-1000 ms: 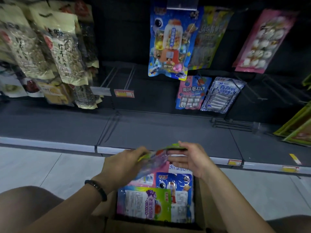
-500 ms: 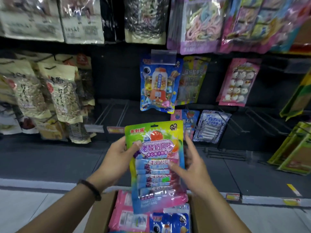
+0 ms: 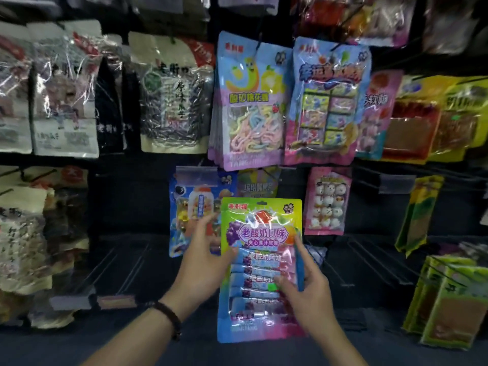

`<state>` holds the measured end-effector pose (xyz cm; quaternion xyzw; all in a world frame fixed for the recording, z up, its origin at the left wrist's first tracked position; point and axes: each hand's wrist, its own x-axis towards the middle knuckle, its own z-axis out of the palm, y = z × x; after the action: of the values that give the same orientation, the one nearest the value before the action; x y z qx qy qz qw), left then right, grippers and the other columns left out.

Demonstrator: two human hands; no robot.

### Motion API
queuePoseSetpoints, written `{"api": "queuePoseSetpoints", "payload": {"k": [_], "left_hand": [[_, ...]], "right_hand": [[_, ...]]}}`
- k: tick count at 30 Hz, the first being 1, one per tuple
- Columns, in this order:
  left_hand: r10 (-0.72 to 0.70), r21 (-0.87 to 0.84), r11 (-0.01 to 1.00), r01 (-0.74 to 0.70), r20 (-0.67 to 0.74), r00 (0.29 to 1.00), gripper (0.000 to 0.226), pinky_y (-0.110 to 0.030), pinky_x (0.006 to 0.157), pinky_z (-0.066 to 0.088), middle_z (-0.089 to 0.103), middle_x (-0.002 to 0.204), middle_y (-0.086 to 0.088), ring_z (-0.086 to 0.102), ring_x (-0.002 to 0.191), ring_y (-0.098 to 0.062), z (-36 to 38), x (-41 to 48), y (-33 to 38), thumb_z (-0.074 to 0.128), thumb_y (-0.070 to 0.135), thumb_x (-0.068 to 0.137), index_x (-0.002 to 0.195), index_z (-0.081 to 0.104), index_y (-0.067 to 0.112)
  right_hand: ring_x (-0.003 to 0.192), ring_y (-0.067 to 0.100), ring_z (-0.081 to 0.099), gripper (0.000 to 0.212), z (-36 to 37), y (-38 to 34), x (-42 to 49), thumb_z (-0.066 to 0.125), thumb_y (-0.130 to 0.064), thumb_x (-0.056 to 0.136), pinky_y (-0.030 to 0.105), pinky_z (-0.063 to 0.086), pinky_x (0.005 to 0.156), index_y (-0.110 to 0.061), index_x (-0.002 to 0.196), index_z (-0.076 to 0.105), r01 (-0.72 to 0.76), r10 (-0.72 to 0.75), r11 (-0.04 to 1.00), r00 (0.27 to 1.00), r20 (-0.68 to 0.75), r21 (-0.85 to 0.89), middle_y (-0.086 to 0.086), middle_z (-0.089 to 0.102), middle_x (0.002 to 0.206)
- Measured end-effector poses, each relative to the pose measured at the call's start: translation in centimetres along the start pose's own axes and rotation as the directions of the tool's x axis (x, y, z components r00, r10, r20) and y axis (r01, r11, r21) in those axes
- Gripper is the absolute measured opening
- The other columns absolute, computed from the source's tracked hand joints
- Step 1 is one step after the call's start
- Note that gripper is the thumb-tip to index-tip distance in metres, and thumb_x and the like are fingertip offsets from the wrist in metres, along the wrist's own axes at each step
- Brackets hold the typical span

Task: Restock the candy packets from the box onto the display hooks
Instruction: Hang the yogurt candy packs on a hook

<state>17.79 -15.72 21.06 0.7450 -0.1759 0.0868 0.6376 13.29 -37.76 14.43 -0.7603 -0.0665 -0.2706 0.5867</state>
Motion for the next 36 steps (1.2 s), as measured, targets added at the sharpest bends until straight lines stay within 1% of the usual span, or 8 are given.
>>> {"api": "queuePoseSetpoints", "payload": {"k": [4,13,19,22,24,26,29,36], "left_hand": [[0.114,0.015,0.993,-0.117,0.118,0.986,0.102,-0.023,0.076,0.063,0.062,0.124,0.023,0.071,0.106,-0.001,2.2,1.9,0.2,0.073,-0.004,0.093,0.15,0.025,0.064],[0.237,0.284,0.922,-0.264,0.128,0.963,0.091,-0.014,0.076,0.057,0.043,0.138,0.032,0.06,0.099,0.0,3.7,4.3,-0.3,0.078,0.005,0.091,0.149,0.037,0.062],[0.199,0.335,0.912,-0.237,0.143,0.969,0.081,-0.03,0.096,0.059,0.043,0.137,0.024,0.055,0.094,-0.001,3.5,5.3,-0.7,0.075,0.023,0.096,0.148,0.032,0.067],[0.168,0.388,0.893,-0.228,0.183,0.969,0.076,-0.033,0.1,0.056,0.044,0.134,0.018,0.057,0.095,-0.005,3.3,5.9,-0.7,0.073,0.031,0.097,0.149,0.031,0.066],[0.134,0.447,0.867,-0.221,0.218,0.967,0.078,-0.037,0.103,0.053,0.043,0.133,0.014,0.059,0.103,-0.011,3.2,6.7,-0.8,0.073,0.036,0.096,0.152,0.027,0.064],[0.1,0.484,0.85,-0.206,0.237,0.966,0.08,-0.037,0.103,0.051,0.044,0.131,0.008,0.056,0.108,-0.011,3.2,7.4,-1.0,0.073,0.036,0.096,0.155,0.024,0.061],[0.06,0.528,0.828,-0.19,0.253,0.966,0.08,-0.029,0.097,0.048,0.045,0.129,0.003,0.054,0.107,-0.012,3.1,8.2,-1.3,0.072,0.037,0.097,0.158,0.023,0.055],[0.017,0.567,0.798,-0.203,0.317,0.948,0.066,-0.033,0.105,0.049,0.041,0.127,0.011,0.055,0.113,-0.01,2.3,8.6,-2.2,0.066,0.053,0.097,0.153,0.032,0.053]], "right_hand": [[0.134,-0.024,0.042,0.092,-1.1,0.7,2.8,0.076,0.003,0.092,0.0,0.04,0.1,-0.048,0.157,0.037,0.05,-0.048,0.998,0.996,-0.072,0.023,-0.05,0.043,0.146],[0.145,-0.01,0.04,0.089,-1.7,1.6,5.1,0.077,-0.001,0.093,0.014,0.045,0.11,-0.045,0.159,0.039,0.112,-0.109,0.994,0.981,-0.158,0.013,-0.029,0.043,0.16],[0.127,-0.024,0.043,0.088,-1.3,1.5,5.5,0.076,0.003,0.092,0.012,0.053,0.097,-0.041,0.159,0.04,0.041,-0.035,0.998,0.989,-0.144,0.04,-0.024,0.044,0.158],[0.127,0.005,0.039,0.087,-1.1,1.3,6.1,0.075,0.0,0.094,0.019,0.035,0.094,-0.044,0.16,0.039,0.007,-0.001,0.999,0.989,-0.145,0.042,-0.025,0.04,0.159],[0.111,0.026,0.066,0.088,-1.2,1.5,7.4,0.075,-0.002,0.095,0.026,0.054,0.087,-0.05,0.158,0.037,-0.021,0.025,0.999,0.991,-0.133,0.027,-0.026,0.04,0.159],[0.069,0.022,0.066,0.088,-1.2,1.9,9.1,0.073,-0.005,0.096,0.036,0.063,0.066,-0.055,0.158,0.036,-0.054,0.053,0.998,0.992,-0.112,-0.007,-0.024,0.04,0.16],[0.06,0.018,0.053,0.087,-0.7,3.1,12.4,0.069,-0.007,0.1,0.035,0.054,0.054,-0.054,0.161,0.027,-0.089,0.08,0.991,0.993,-0.089,-0.101,-0.016,0.04,0.163],[0.081,0.021,0.064,0.085,1.1,4.4,18.2,0.062,-0.026,0.105,0.037,0.058,0.067,-0.051,0.165,0.006,-0.234,0.218,0.881,0.972,-0.086,-0.41,0.015,0.049,0.139]]}}
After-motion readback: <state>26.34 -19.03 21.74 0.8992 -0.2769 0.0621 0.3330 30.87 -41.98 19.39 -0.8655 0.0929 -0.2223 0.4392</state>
